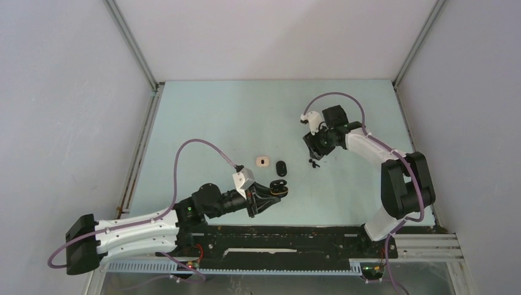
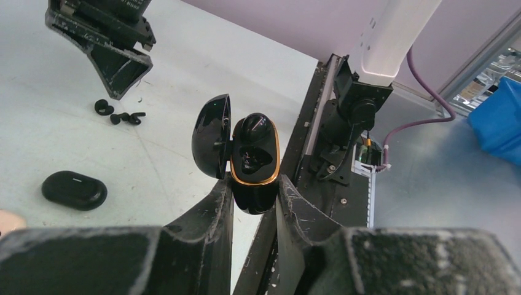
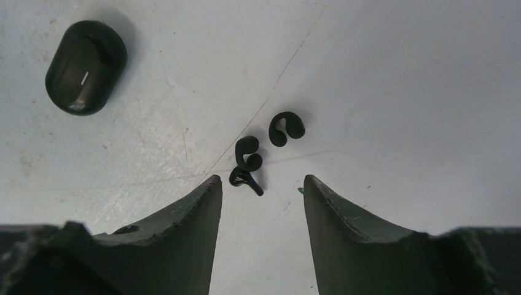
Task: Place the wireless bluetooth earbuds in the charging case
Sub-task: Adjust the earbud at the center of the board, then pick up the earbud from the center of the board.
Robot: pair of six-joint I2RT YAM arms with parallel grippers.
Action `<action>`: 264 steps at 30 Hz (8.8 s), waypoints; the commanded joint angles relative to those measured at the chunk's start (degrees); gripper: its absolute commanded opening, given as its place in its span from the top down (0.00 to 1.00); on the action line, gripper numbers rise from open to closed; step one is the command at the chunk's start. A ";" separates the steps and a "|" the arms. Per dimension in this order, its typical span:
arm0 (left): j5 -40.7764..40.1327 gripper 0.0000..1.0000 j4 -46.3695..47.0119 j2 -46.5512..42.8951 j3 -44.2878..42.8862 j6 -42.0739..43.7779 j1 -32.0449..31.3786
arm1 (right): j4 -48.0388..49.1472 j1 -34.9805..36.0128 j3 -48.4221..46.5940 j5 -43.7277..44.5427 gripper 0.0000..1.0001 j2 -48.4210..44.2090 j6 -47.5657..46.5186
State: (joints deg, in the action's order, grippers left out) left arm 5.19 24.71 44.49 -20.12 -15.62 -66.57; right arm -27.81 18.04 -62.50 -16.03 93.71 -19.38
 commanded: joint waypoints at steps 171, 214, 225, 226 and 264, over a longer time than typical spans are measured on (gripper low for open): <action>-10.50 1.00 -2.83 -1.61 1.37 -5.51 -3.70 | -8.83 9.48 3.08 2.51 0.49 3.30 40.64; -8.36 1.00 -5.22 -4.36 0.05 -2.05 -5.15 | -12.34 15.35 2.21 12.69 0.64 3.28 24.07; -8.71 1.00 -5.26 -5.23 0.83 -2.65 -5.42 | -14.54 15.72 -0.13 14.49 0.58 5.14 26.23; -8.71 1.00 -5.25 -5.07 0.79 -2.66 -5.48 | -14.50 15.74 -0.24 14.46 0.58 5.29 26.51; -10.11 1.00 -5.74 -9.07 3.66 -2.85 -5.68 | -16.91 19.08 -3.07 19.11 0.66 11.02 29.57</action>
State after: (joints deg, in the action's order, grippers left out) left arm -4.34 16.78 36.45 -16.80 -18.98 -71.88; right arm -45.10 36.53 -64.27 1.65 104.03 9.08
